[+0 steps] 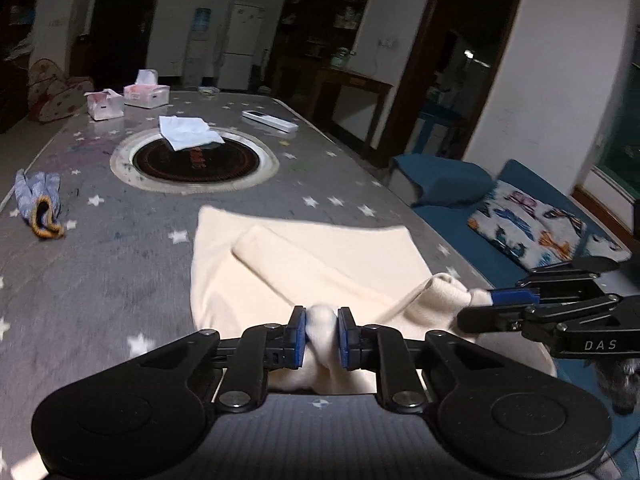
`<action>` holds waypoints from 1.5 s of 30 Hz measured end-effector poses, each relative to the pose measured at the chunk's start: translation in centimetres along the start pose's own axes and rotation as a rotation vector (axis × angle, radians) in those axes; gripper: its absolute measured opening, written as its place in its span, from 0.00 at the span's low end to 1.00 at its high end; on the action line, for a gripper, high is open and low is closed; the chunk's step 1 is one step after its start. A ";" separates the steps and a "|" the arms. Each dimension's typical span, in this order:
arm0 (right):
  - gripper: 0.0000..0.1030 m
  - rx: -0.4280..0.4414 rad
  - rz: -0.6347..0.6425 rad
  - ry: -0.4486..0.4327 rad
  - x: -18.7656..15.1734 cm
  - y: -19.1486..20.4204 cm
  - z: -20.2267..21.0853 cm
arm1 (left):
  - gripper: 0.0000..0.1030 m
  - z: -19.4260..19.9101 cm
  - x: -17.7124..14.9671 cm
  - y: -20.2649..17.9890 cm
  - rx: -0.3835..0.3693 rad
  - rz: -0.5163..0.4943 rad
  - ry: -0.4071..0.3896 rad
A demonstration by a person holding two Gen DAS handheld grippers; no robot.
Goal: Fold clothes
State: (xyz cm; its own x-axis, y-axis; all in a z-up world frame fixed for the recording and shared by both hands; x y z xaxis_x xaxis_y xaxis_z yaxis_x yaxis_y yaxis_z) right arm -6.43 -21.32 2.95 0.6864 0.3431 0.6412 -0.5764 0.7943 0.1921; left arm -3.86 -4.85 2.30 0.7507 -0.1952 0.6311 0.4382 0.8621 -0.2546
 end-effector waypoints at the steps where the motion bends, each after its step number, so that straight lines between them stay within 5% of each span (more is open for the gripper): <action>1: 0.15 0.012 0.017 0.024 -0.8 0.6 0.0 | 0.17 0.3 -0.7 -0.1 -0.004 -0.005 0.010; 6: 0.23 0.028 0.041 0.065 -2.2 1.7 0.8 | 0.20 0.6 -3.6 0.4 0.000 -0.003 0.074; 9: 0.37 0.030 0.048 0.066 -2.3 1.9 1.6 | 0.23 1.1 -3.6 1.0 0.013 0.004 0.065; 14: 0.37 -0.014 0.055 0.038 -0.2 0.5 0.8 | 0.42 1.3 -0.8 1.9 0.058 0.014 0.010; 24: 0.46 -0.095 0.011 0.051 5.3 -4.1 -7.2 | 0.43 -5.7 4.8 8.5 0.266 0.131 0.090; 32: 0.45 -0.093 -0.033 0.109 7.8 -6.4 -13.4 | 0.44 -9.1 6.8 10.4 0.304 0.131 0.130; 35: 0.44 -0.094 -0.030 0.128 8.0 -6.6 -15.0 | 0.44 -10.0 7.2 10.6 0.302 0.134 0.141; 40: 0.14 -0.098 -0.042 0.120 7.7 -7.2 -15.5 | 0.44 -11.1 7.8 10.8 0.296 0.140 0.146; 45: 0.05 -0.153 -0.030 0.079 7.6 -8.0 -12.9 | 0.45 -12.3 8.6 11.0 0.303 0.133 0.139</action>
State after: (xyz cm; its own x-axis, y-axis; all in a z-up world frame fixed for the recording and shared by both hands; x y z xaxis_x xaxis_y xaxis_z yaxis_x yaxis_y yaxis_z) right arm 9.14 -18.62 -3.27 0.7385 0.3518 0.5751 -0.4850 0.8698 0.0906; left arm 13.54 -2.79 -4.09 0.8604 -0.1162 0.4962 0.1818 0.9796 -0.0860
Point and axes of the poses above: each gripper's, at about its wrist camera, not at the fingertips, and z roughly against the way its jaws point, y to its left, x to its top, the point moved 9 cm from there along -z, roughly the way its jaws point, and after that the axes turned 11 degrees about y, right-handed, at the moved point
